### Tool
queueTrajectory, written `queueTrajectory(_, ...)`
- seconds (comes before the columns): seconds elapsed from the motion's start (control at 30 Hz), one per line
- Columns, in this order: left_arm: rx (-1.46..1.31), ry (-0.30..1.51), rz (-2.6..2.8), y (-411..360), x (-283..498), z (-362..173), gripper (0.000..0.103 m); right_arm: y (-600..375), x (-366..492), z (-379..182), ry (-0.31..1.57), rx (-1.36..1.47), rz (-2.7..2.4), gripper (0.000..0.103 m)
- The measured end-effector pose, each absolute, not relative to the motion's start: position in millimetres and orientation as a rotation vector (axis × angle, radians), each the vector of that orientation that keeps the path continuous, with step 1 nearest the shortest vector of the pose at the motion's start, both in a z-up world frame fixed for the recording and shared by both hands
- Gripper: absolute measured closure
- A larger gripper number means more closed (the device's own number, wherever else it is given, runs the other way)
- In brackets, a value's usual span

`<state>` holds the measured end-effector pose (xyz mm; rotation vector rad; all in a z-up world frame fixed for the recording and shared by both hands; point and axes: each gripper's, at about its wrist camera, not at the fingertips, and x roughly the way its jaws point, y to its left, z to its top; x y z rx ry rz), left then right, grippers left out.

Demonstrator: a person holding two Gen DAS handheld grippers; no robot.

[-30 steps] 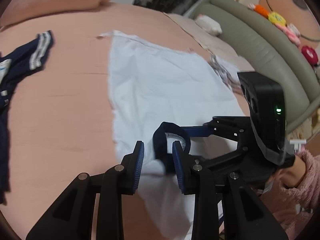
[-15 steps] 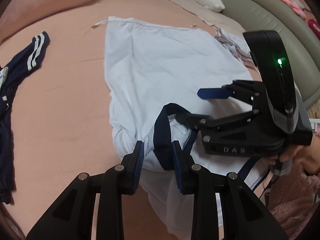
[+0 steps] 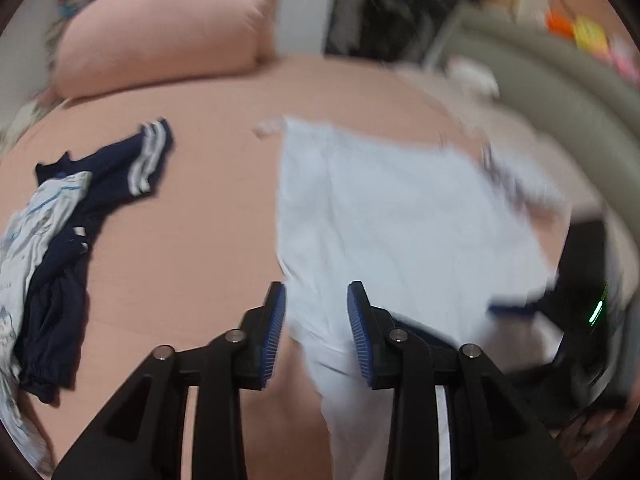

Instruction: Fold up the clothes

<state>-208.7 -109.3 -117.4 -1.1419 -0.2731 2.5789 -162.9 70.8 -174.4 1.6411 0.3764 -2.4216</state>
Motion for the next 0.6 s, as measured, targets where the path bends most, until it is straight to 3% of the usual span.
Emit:
queueTrajectory(0.1, -1.170, -0.338, 2.541, -122, -214, -121, 0.068, 83, -160, -169, 0.202, 1.628, -2.398, 0.029)
queueTrajectory(0.27, -1.290, -0.123, 2.400, -93, -208, -138, 0.068, 89, -151, -141, 0.006, 1.475, -2.374, 0.028)
queueTrajectory(0.37, -1.360, 0.027, 2.356, -68, -205, -153, 0.068, 67, -164, -141, 0.151, 1.455, -2.352, 0.026)
queueTrajectory(0.47, -1.414, 0.057, 2.375, -68, -206, -160, 0.068, 47, -179, -157, 0.353, 1.505, -2.288, 0.026)
queueTrajectory(0.6, -1.429, 0.062, 2.354, -73, -206, -162, 0.068, 35, -185, -170, 0.385, 1.471, -2.173, 0.026)
